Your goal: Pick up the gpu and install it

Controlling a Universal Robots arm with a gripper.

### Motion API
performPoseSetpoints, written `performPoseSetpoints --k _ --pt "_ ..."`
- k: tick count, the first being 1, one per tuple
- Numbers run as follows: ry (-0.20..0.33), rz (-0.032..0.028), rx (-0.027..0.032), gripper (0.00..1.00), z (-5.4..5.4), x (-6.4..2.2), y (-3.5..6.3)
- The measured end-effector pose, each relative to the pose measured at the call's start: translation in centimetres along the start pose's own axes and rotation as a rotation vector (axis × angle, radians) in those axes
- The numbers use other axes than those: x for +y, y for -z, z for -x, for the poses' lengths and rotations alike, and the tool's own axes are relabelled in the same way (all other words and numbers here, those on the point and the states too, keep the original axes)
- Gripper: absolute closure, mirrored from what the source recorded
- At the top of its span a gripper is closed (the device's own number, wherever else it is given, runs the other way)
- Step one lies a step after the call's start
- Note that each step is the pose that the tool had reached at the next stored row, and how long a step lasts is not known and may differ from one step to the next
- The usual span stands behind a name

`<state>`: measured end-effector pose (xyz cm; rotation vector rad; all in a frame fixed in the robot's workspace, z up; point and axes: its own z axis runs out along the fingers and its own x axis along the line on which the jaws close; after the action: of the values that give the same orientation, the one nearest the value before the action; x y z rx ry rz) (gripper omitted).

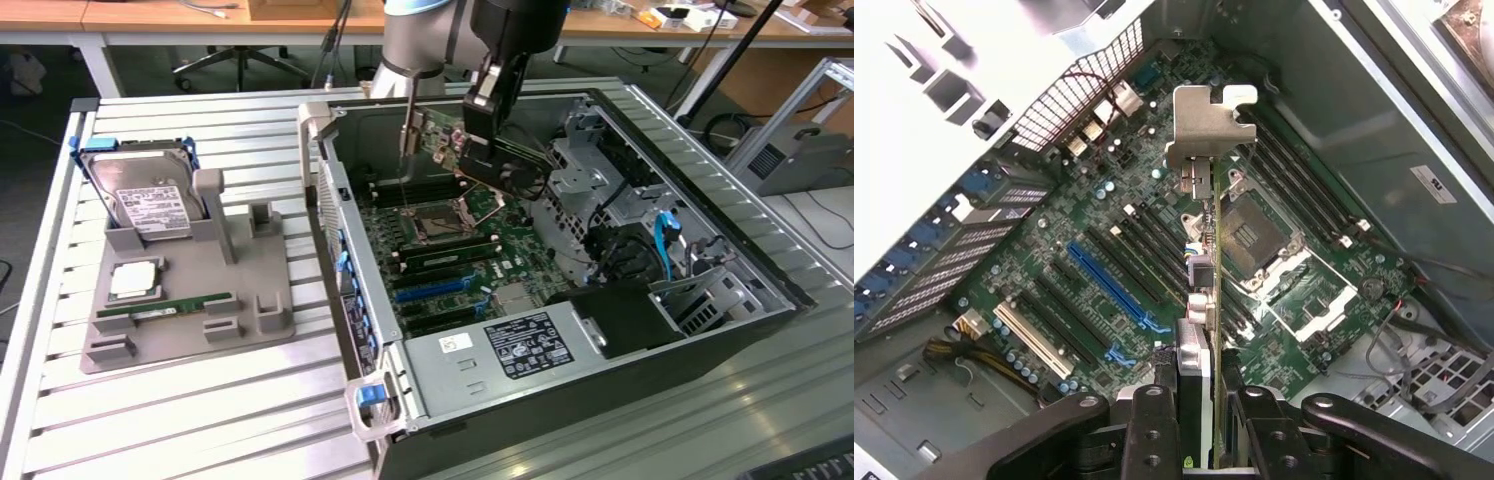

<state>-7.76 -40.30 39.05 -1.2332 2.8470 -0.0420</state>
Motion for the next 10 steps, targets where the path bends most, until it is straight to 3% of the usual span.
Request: performPoseSetpoints --k 10 --pt "0.020 0.0001 -0.0003 0.73 0.00 0.00 -0.01"
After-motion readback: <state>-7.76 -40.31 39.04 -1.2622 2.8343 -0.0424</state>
